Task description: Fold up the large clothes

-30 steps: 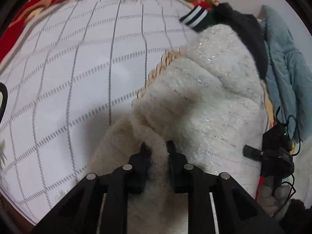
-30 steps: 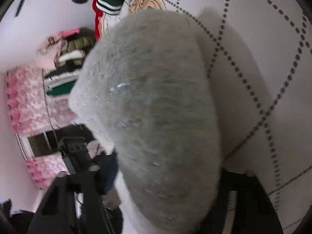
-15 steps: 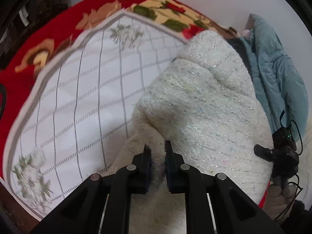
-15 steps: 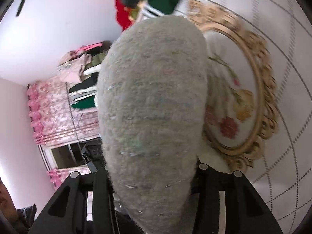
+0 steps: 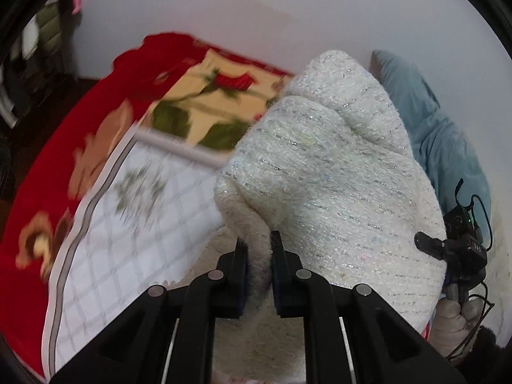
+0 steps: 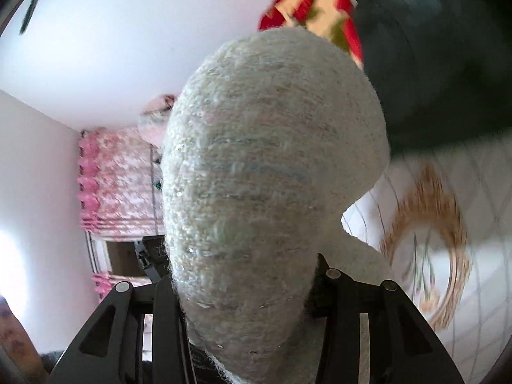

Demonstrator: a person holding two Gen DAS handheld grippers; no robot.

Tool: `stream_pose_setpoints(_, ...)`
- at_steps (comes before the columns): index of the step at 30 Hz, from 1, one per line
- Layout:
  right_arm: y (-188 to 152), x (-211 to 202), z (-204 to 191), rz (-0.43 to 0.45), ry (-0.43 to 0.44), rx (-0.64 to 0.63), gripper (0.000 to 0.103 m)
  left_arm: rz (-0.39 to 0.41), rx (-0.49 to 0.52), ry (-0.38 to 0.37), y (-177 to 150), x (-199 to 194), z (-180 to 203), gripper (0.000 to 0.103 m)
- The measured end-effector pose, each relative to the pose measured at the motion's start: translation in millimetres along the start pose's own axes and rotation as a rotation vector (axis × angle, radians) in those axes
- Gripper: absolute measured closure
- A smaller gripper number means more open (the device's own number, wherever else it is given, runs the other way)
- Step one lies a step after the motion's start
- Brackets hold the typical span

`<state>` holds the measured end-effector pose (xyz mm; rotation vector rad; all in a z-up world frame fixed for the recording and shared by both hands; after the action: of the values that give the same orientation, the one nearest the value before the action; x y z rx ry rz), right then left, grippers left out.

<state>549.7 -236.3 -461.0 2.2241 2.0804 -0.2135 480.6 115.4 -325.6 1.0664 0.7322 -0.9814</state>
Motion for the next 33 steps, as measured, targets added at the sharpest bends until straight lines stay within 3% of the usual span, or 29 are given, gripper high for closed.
stream_pose_setpoints(4,81,-32,-8,0.025,0.004,-0.015,0.057,0.005,0.004,-0.036,66,54,30,0.094)
stream_pose_setpoints(7,142,-65,18,0.034,-0.046,0.007,0.057,-0.039,0.006,-0.047,89,115,44,0.094)
stream_pose_setpoints(11,197,-95,79,0.015,-0.118,0.097,0.058,-0.147,-0.005,-0.043,87,205,48,0.093)
stream_pose_setpoints(13,208,-100,100,0.004,-0.145,0.117,0.058,-0.186,-0.016,-0.047,80,226,50,0.092)
stream_pose_setpoints(16,223,-107,116,-0.004,-0.175,0.133,0.057,-0.196,-0.019,-0.036,69,233,52,0.088)
stream_pose_setpoints(18,226,-106,113,-0.003,-0.215,0.132,0.050,-0.195,-0.028,-0.018,68,229,52,0.086)
stream_pose_setpoints(21,220,-100,91,0.001,-0.413,0.072,0.029,-0.196,-0.002,0.048,71,219,62,0.083)
stream_pose_setpoints(24,204,-94,60,0.024,-0.655,-0.015,0.014,-0.174,0.023,0.119,69,209,67,0.059)
stream_pose_setpoints(25,197,-97,61,0.038,-0.719,-0.041,0.011,-0.168,0.033,0.135,68,205,68,0.026)
stream_pose_setpoints(26,191,-96,53,0.056,-0.784,-0.069,0.010,-0.162,0.041,0.151,67,203,69,0.000)
stream_pose_setpoints(28,176,-92,37,0.089,-0.968,-0.110,0.000,-0.135,0.066,0.221,64,195,71,0.000)
stream_pose_setpoints(31,148,-82,24,0.124,-1.177,-0.167,0.000,-0.111,0.082,0.287,60,184,75,0.000)
stream_pose_setpoints(33,131,-81,19,0.160,-1.264,-0.175,0.000,-0.082,0.098,0.326,55,170,80,0.000)
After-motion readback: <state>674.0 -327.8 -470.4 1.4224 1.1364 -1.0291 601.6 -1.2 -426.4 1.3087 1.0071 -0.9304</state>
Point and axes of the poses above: each gripper's, at about its wrist camera, not at the fingertips, and x roughly the way its jaws point, z to its right, y to its top, the point moved 2 cm from there along x, roughly the way its jaws point, and after that the axes turned 6 degrees about -z, right-handed, at the moved point
